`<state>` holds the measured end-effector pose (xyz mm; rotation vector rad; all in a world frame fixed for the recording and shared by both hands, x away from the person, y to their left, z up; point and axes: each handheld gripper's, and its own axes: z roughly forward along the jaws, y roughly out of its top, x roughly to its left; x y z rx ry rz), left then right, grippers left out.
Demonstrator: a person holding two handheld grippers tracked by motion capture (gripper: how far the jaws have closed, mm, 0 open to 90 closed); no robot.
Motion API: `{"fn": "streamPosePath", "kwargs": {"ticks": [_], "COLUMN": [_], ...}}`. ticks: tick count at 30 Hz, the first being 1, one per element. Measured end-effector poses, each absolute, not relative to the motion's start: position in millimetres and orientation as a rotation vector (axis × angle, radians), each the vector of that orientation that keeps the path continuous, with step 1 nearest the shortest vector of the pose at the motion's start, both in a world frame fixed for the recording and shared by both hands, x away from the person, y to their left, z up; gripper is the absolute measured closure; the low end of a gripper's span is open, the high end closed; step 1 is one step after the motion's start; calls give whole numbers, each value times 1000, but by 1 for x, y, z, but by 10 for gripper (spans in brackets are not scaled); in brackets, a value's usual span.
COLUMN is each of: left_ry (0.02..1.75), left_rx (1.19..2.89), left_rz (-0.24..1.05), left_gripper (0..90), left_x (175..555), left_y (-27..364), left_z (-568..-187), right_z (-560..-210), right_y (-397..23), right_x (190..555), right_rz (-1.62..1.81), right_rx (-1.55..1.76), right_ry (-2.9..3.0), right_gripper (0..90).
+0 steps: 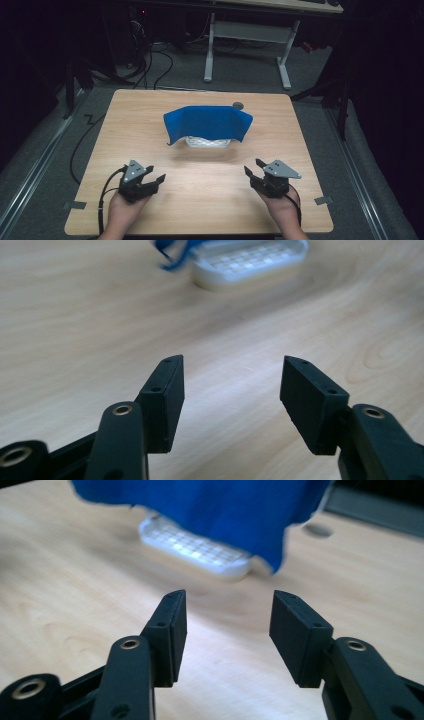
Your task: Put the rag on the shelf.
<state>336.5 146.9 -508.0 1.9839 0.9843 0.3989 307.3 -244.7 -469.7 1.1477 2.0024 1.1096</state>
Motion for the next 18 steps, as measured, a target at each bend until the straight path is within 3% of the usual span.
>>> {"fn": "streamPosePath", "kwargs": {"ticks": [8,10,18], "left_ry": [827,842,835], "left_rx": [2157,2121,2105], "left_rz": [350,324,334], "left_gripper": [430,431,434], "left_x": [322,317,319], "left_y": [98,93,102], "left_z": [-534,-536,-529], "right_z": [-511,-517,-520], "right_y": [-224,-220,-223], "right_x": [301,303,306], "right_rz": [1077,1031,1033], "right_rx": [1178,1127,1103], "right_ry": [2086,2139,2161], "right_gripper": [484,483,483]}}
